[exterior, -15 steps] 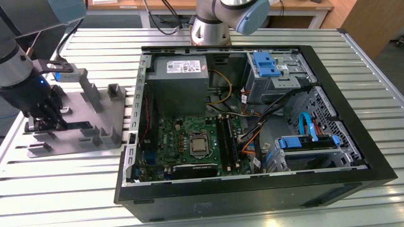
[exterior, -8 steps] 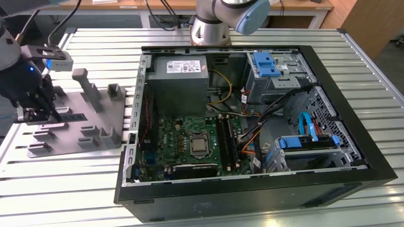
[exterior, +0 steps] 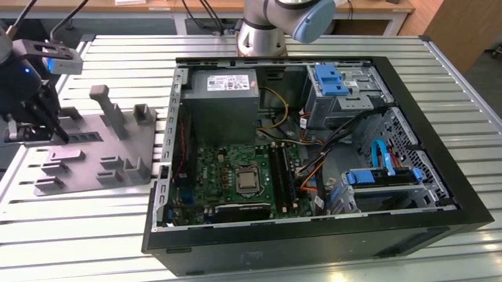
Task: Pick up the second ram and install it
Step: 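Pick up the second ram and move it above second insertion slot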
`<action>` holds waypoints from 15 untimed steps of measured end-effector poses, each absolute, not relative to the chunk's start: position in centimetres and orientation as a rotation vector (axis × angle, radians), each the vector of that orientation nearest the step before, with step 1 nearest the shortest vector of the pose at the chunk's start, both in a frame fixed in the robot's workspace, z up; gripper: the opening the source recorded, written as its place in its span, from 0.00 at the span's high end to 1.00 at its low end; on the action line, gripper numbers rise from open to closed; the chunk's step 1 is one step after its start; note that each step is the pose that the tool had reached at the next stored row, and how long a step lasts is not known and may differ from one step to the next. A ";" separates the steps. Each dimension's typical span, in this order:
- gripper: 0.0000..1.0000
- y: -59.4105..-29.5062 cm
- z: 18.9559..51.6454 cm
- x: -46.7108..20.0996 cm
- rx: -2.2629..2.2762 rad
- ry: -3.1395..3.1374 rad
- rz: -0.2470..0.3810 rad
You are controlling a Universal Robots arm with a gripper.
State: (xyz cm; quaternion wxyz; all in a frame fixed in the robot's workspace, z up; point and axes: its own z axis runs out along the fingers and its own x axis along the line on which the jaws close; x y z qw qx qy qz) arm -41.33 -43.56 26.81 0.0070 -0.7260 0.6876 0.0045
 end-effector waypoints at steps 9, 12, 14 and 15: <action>0.86 -43.6 29.6 -41.3 -2.270 2.150 0.016; 0.86 -43.6 30.3 -41.3 -2.269 2.149 0.017; 0.86 -43.6 30.8 -41.3 -2.269 2.149 0.018; 0.86 -43.6 30.9 -41.3 -2.269 2.149 0.018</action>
